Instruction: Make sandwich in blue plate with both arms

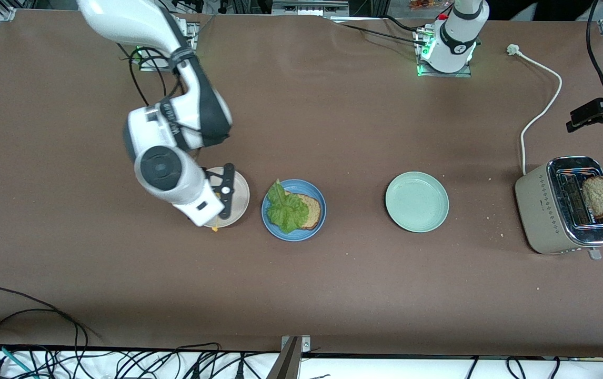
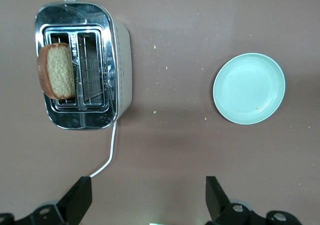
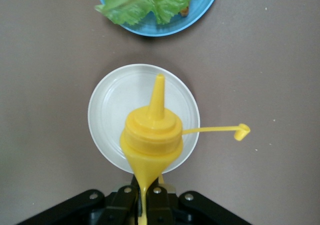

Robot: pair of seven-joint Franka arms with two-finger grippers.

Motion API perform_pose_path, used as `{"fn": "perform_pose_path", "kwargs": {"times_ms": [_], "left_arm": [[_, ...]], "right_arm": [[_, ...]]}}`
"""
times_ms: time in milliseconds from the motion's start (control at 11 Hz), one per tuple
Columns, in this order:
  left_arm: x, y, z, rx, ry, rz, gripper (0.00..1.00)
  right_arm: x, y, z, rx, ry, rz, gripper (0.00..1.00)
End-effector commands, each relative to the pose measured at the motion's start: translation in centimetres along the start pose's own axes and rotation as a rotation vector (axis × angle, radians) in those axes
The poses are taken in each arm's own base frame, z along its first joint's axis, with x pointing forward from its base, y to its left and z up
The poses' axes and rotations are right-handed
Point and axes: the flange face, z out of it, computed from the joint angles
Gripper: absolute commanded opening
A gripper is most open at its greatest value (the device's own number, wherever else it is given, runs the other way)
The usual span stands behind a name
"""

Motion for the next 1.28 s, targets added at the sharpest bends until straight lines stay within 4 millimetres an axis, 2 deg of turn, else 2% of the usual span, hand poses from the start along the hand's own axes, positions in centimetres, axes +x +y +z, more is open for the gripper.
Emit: {"fn": "perform_pose_path", "kwargs": {"times_ms": [0,183,274,365,456,548,730,821,1004,1095,1186], "left_arm": [[2.0,-1.0,2.0,0.073,-0.042,0.024,1.0],[2.3,-1.3,2.7,0.083,-0.054,0.027,1.0],[3.0,-1.6,3.7,0.084,-0.065,0.023,1.0],[3.5,-2.3,4.6,0.083,-0.08,0.012,1.0],[3.8,-2.9,4.6,0.085,-0.076,0.001,1.0],[4.7,-3.0,5.6,0.087,-0.091,-0.001,1.0],[5.8,-4.8,6.9,0.109,-0.113,-0.022,1.0],[6.1,-5.5,7.6,0.105,-0.127,-0.01,1.0],[6.8,-9.0,8.9,0.092,-0.128,-0.022,1.0],[7.1,-10.2,9.7,0.088,-0.127,-0.005,1.0],[7.6,-11.3,10.7,0.089,-0.125,0.009,1.0]], "right_arm": [[-5.2,0.9,-1.5,0.124,0.251,-0.046,0.05],[-9.1,2.1,-1.7,0.141,0.398,-0.134,0.05],[-11.7,2.5,-1.4,0.171,0.473,-0.184,0.05],[-14.8,3.1,-0.7,0.184,0.556,-0.233,0.05],[-17.5,3.6,0.4,0.186,0.633,-0.287,0.05],[-19.5,4.3,2.1,0.18,0.706,-0.326,0.05],[-22.7,5.1,5.3,0.16,0.818,-0.42,0.05],[-24.3,5.3,7.6,0.16,0.895,-0.45,0.05],[-26.6,5.7,13.5,0.113,1.02,-0.537,0.05],[-27.1,5.7,15.6,0.111,1.064,-0.549,0.05],[-27.7,5.6,16.3,0.123,1.078,-0.539,0.05]]}}
